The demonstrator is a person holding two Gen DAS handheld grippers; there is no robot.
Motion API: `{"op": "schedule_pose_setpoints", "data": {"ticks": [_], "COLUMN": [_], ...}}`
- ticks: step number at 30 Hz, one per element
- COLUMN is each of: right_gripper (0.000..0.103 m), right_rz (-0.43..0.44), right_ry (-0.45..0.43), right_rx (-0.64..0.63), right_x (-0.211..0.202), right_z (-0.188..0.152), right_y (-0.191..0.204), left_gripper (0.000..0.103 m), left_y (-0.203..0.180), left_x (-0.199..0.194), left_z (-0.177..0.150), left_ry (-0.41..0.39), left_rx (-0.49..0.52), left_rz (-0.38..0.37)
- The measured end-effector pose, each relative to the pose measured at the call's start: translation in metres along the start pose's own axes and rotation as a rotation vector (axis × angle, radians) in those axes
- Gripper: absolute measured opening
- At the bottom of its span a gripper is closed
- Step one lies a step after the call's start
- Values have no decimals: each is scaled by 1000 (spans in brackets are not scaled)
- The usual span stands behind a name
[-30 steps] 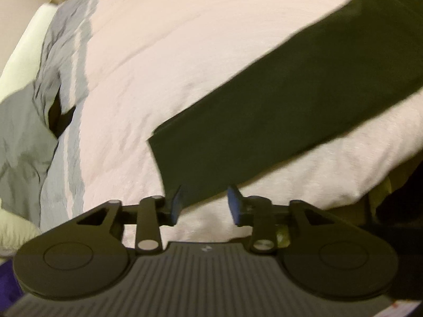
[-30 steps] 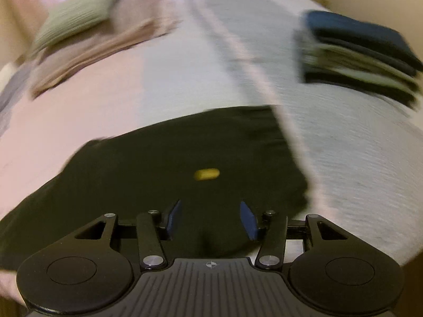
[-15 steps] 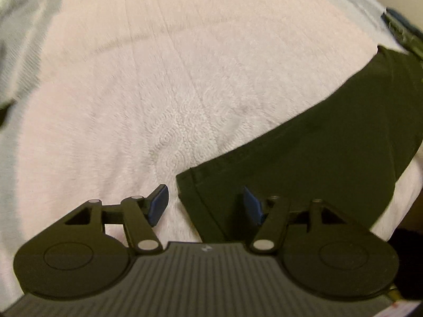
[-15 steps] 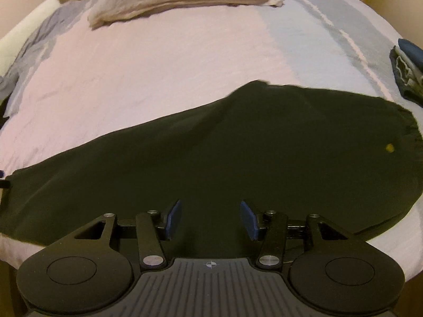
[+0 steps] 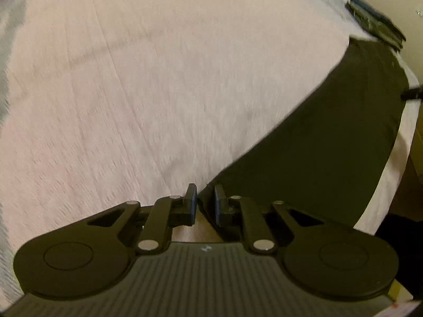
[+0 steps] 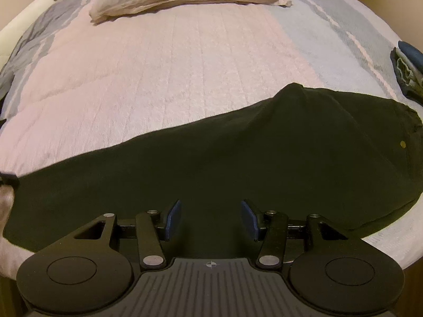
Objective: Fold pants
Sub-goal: 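Open both grippers and release the folded pants onto the blanket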
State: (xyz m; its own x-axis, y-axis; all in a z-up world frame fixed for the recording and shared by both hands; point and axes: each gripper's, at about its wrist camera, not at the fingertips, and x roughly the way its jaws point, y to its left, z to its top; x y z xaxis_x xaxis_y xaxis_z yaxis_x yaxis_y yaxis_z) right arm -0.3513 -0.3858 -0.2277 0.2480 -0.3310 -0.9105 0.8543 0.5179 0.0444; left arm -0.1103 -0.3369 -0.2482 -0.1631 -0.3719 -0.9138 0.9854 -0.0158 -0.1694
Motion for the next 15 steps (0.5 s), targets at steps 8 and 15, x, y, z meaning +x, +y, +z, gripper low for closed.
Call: {"op": "schedule_pose_setpoints", "data": {"ticks": [8, 15], "right_gripper": [48, 48], "right_rz": [-75, -130], "right_ry": [-1, -39], "right_rx": [85, 257], "right_x": [0, 16], "right_z": [5, 26], "right_y": [-44, -142], "left_gripper": [18, 19], "left_y": [3, -64], "left_x": [-23, -29], "left_z": [5, 88], "left_ry": [13, -51], "left_rx": [-4, 84], "left_rz": [128, 89]}}
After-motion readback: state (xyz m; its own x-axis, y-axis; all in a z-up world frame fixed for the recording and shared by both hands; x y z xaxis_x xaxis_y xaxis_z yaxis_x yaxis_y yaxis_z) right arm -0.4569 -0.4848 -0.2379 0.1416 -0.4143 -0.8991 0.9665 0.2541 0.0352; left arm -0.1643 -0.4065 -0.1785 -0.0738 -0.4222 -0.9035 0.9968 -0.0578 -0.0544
